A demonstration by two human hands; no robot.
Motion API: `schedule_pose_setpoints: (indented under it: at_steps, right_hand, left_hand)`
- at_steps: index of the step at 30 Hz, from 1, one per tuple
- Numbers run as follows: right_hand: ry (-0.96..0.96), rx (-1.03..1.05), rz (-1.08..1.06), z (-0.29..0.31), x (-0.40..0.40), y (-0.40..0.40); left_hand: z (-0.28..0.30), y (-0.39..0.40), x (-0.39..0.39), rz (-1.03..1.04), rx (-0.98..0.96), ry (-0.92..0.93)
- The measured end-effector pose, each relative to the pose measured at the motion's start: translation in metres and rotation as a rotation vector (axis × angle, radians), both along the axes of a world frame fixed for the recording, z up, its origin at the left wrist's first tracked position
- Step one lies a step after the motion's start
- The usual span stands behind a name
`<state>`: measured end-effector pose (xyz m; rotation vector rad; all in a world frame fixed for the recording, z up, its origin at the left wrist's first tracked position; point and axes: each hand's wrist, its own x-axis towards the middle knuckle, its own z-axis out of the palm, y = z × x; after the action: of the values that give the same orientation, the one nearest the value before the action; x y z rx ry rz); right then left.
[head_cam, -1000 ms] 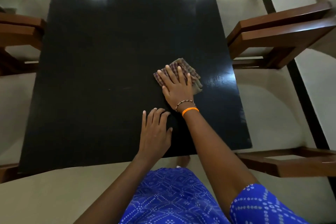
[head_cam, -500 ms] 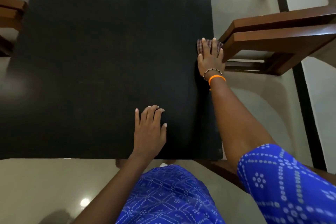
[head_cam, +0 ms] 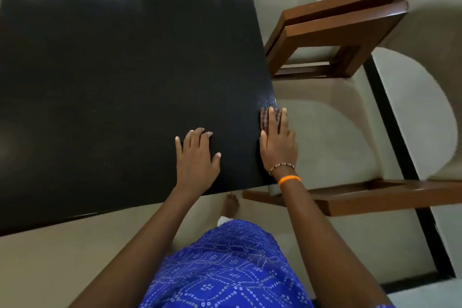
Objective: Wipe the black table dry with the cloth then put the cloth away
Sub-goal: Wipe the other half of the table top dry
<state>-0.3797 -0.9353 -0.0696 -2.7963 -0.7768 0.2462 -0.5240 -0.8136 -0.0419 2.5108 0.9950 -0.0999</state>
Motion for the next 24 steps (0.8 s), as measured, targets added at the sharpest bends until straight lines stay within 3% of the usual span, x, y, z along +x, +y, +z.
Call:
schedule_pose_setpoints:
  at_steps: [6, 12, 18, 24]
  right_hand:
    - [-0.057, -0.031, -0.152, -0.003, -0.059, -0.042]
    - [0.01, 0.097, -0.56, -0.006, -0.096, -0.028]
    - [0.117, 0.485, -0.965, -0.012, -0.145, 0.032]
    - [0.222, 0.635, -0.964, -0.005, -0.23, 0.111]
  left_hand:
    - [0.002, -0.004, -0.038, -0.056, 0.003, -0.132]
    - [0.004, 0.011, -0.104, -0.085, -0.048, -0.233]
    - [0.006, 0.047, -0.183, 0.0, -0.382, -0.31]
    - [0.001, 0.077, -0.251, 0.227, -0.671, -0.271]
